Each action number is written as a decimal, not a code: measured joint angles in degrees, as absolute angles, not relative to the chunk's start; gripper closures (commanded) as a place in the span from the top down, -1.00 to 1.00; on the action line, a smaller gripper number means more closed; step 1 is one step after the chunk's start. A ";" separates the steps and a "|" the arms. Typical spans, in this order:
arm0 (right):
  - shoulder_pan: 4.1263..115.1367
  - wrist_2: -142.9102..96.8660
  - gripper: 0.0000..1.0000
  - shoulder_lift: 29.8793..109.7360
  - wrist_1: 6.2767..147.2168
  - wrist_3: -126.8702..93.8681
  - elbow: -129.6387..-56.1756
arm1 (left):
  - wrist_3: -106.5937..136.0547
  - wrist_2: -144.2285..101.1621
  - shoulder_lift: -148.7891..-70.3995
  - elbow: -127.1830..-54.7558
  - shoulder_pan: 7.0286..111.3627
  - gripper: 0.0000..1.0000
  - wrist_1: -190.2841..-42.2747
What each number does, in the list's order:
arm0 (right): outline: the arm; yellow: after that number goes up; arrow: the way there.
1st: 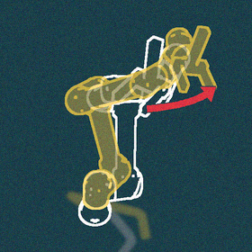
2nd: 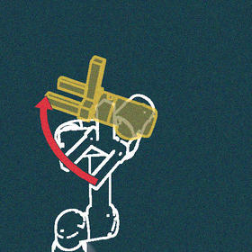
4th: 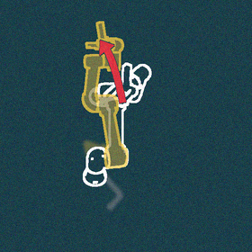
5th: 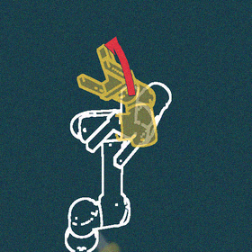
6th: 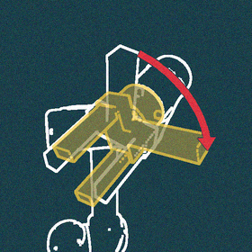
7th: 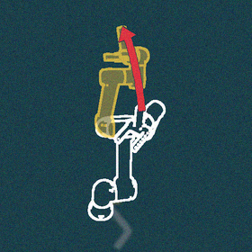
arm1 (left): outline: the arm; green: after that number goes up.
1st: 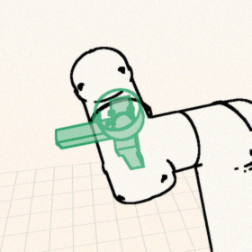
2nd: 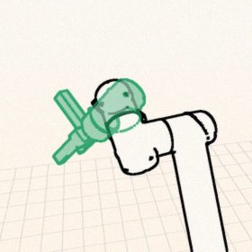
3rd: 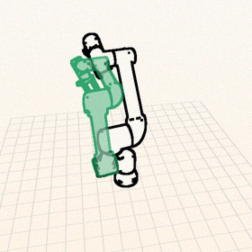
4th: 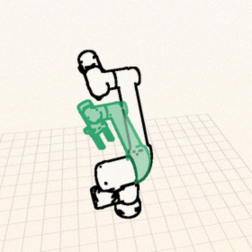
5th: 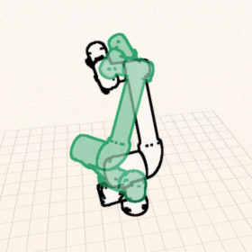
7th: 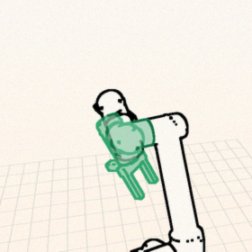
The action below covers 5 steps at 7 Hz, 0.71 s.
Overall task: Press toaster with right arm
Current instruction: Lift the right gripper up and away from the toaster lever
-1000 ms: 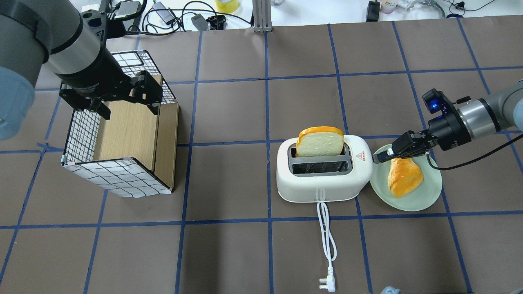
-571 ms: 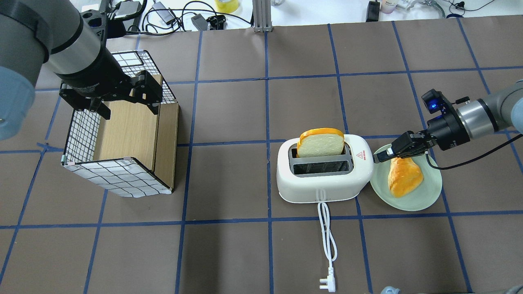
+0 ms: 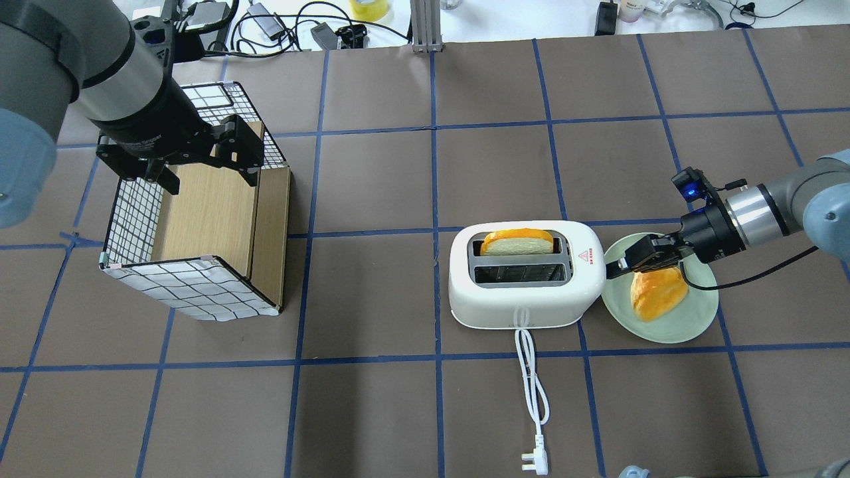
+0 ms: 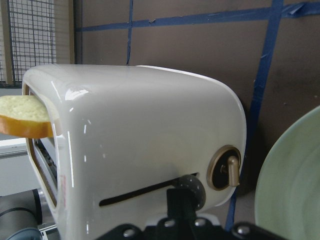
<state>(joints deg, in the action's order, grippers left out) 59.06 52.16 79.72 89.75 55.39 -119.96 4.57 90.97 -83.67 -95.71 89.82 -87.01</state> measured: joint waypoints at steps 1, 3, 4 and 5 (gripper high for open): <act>59.06 52.21 -1.00 79.72 89.92 55.19 -120.00 | 4.57 90.97 -83.67 -95.71 89.82 1.00 -87.01; 59.19 52.78 -1.00 80.51 89.88 51.38 -119.24 | 4.57 90.97 -83.67 -95.71 89.82 1.00 -87.01; 59.34 53.24 -1.00 81.71 89.76 47.13 -118.21 | 4.57 90.97 -83.67 -95.71 89.82 1.00 -87.01; 59.64 54.56 -1.00 83.29 89.51 43.14 -116.59 | 4.57 90.97 -83.67 -95.71 89.82 1.00 -87.01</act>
<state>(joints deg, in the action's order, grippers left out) 59.64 54.56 83.29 89.51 43.14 -116.59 4.57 90.97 -83.67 -95.71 89.82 -87.01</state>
